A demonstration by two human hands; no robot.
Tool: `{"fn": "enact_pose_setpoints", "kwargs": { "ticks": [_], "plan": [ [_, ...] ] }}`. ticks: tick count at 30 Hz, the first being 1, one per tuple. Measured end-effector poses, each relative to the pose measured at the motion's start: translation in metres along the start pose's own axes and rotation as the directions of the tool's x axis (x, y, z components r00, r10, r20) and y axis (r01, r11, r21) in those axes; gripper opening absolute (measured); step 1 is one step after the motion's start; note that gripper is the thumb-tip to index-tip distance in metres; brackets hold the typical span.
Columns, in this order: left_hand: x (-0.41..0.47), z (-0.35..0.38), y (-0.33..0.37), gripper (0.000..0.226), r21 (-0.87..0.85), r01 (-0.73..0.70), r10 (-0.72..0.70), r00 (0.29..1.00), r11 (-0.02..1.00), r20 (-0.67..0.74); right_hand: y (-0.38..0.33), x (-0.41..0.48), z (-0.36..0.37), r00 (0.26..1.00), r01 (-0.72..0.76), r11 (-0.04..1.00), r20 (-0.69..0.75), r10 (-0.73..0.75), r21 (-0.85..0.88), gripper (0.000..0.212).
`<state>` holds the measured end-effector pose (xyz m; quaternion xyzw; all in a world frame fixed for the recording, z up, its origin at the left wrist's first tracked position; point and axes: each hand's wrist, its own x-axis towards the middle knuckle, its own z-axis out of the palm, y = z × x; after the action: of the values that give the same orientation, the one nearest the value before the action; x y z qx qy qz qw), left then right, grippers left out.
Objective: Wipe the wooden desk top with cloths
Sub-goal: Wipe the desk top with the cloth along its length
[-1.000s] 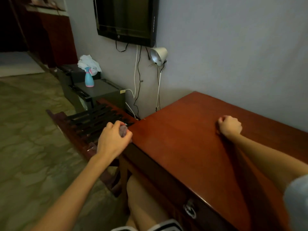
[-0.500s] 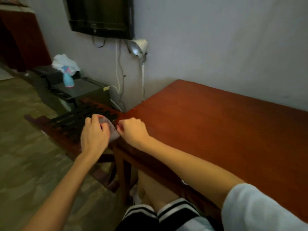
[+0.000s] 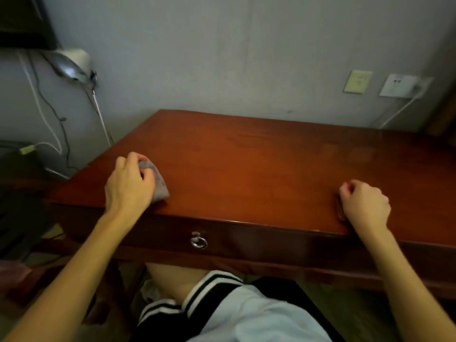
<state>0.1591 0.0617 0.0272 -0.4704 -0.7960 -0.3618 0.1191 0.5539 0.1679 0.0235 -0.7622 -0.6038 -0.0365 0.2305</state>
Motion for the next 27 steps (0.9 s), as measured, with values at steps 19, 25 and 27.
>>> {"fn": "enact_pose_setpoints", "kwargs": {
  "ticks": [19,25,27],
  "plan": [
    [-0.021,-0.087,-0.108,0.026,0.102,0.369,-0.356,0.927,0.924,-0.121,-0.379,-0.177,0.043,0.442,0.725,0.501,0.239,-0.865,0.472,0.03],
    [-0.013,-0.07,-0.116,0.024,-0.108,0.315,-0.33,0.929,0.943,-0.167,-0.244,0.031,0.073,0.85,0.442,0.869,0.205,-0.484,0.22,0.035],
    [-0.005,-0.063,-0.114,0.024,-0.13,0.298,-0.316,0.936,0.946,-0.156,-0.201,0.067,0.08,0.94,0.239,0.962,0.216,-0.263,0.132,0.038]
  ]
}}
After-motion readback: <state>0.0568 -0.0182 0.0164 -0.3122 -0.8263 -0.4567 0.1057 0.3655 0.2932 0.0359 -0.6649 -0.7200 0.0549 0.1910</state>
